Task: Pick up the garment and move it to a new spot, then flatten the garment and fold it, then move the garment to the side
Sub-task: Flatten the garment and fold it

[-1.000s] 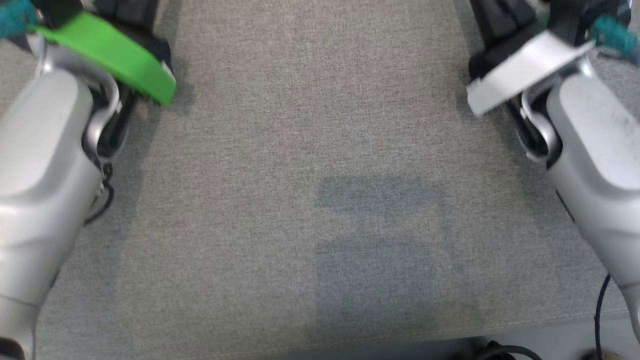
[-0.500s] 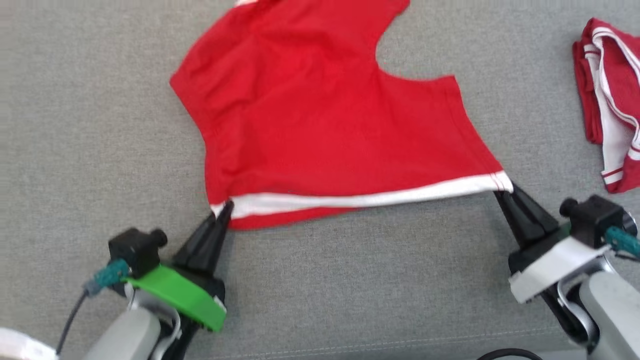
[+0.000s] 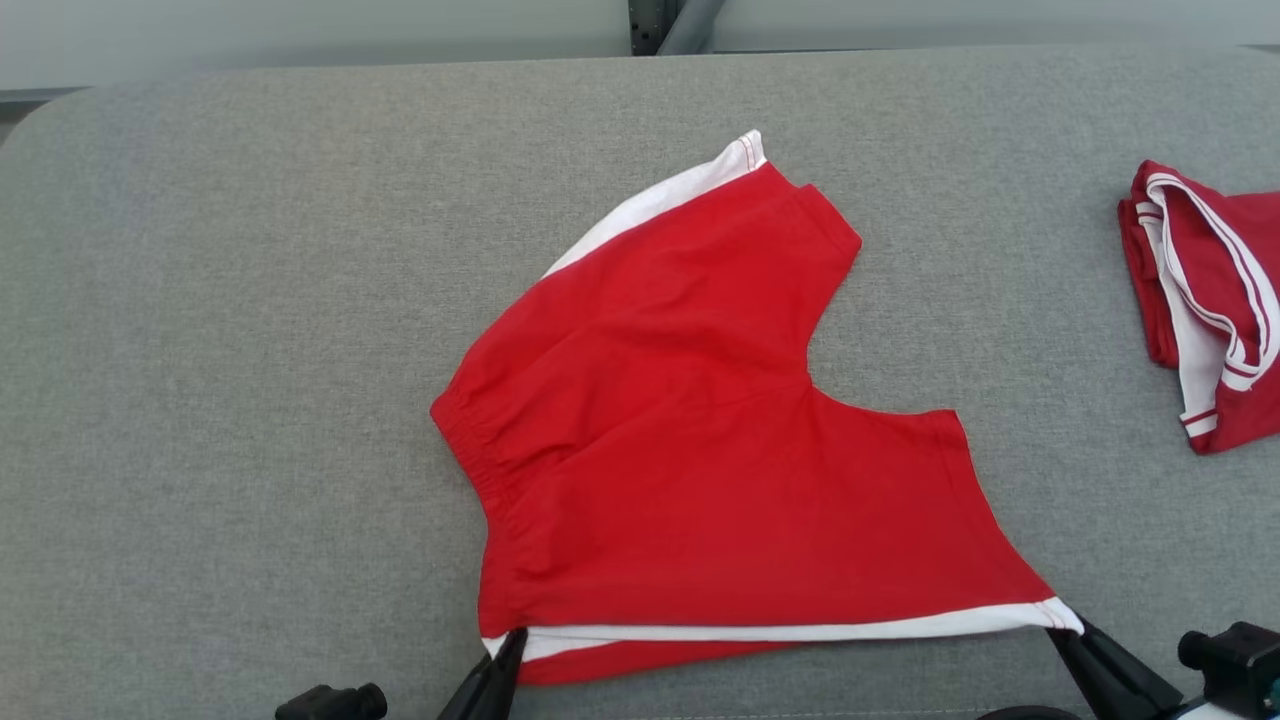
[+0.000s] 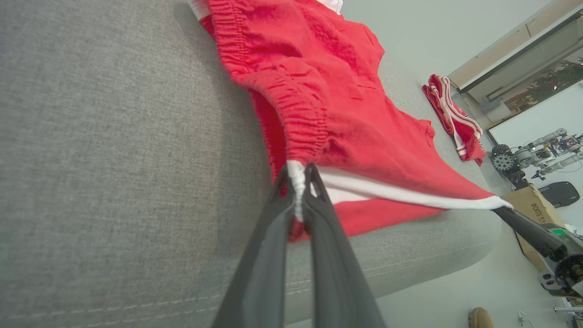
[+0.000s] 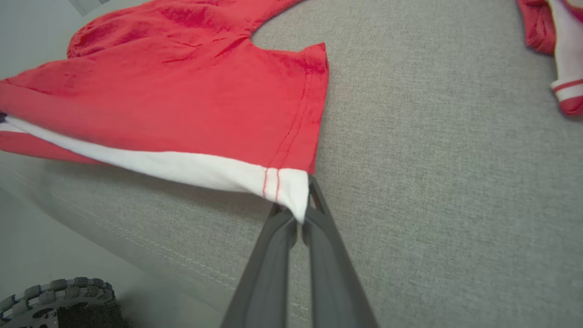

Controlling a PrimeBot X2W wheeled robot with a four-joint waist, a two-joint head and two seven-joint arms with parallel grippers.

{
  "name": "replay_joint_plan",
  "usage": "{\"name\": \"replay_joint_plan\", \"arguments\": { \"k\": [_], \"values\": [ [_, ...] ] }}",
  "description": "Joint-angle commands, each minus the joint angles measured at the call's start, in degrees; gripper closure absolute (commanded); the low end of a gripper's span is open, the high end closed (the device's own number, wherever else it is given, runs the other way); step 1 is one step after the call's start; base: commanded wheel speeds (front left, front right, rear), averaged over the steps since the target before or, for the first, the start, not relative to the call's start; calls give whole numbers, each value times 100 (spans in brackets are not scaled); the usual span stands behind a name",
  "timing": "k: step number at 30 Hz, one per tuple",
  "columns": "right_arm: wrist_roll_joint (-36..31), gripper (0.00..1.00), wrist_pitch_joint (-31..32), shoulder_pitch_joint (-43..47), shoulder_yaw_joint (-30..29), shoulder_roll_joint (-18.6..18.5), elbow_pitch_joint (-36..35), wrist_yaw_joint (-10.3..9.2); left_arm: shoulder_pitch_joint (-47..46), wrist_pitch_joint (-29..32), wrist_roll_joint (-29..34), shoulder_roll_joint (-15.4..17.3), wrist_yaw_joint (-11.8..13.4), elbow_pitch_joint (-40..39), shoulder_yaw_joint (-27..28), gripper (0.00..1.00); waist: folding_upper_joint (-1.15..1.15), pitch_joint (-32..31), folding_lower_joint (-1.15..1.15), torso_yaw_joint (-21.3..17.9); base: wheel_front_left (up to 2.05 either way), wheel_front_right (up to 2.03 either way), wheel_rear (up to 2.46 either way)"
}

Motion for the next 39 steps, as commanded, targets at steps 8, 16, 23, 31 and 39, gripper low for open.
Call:
{"name": "replay_joint_plan", "arguments": {
  "k": [8,16,23,31,39],
  "values": [
    [639,100,826,-682,-127,-554,-676,-9,-117,532,-612,-58,15,-844,40,100,0,248,1,203,0,0,0],
    [1113,100,2287,-3023,202,-1138,-688,-8,-1484,1380,-1188,-180,309,-1349,432,100,0,1131,1,632,0,0,0],
    [1321,100,3022,-4745,608,-1250,26,-7,-2481,1561,-1262,-559,795,-863,659,100,0,1571,1,1230,0,0,0],
    [1395,100,3028,-5855,1215,-1117,1011,-7,-3160,1468,-1321,-1192,814,200,496,100,0,1689,1,1715,0,0,0],
    [1465,100,2921,-6568,1700,-1094,1664,-7,-3829,1316,-1364,-1463,690,1047,301,100,0,1748,1,1913,0,0,0]
  ]
}}
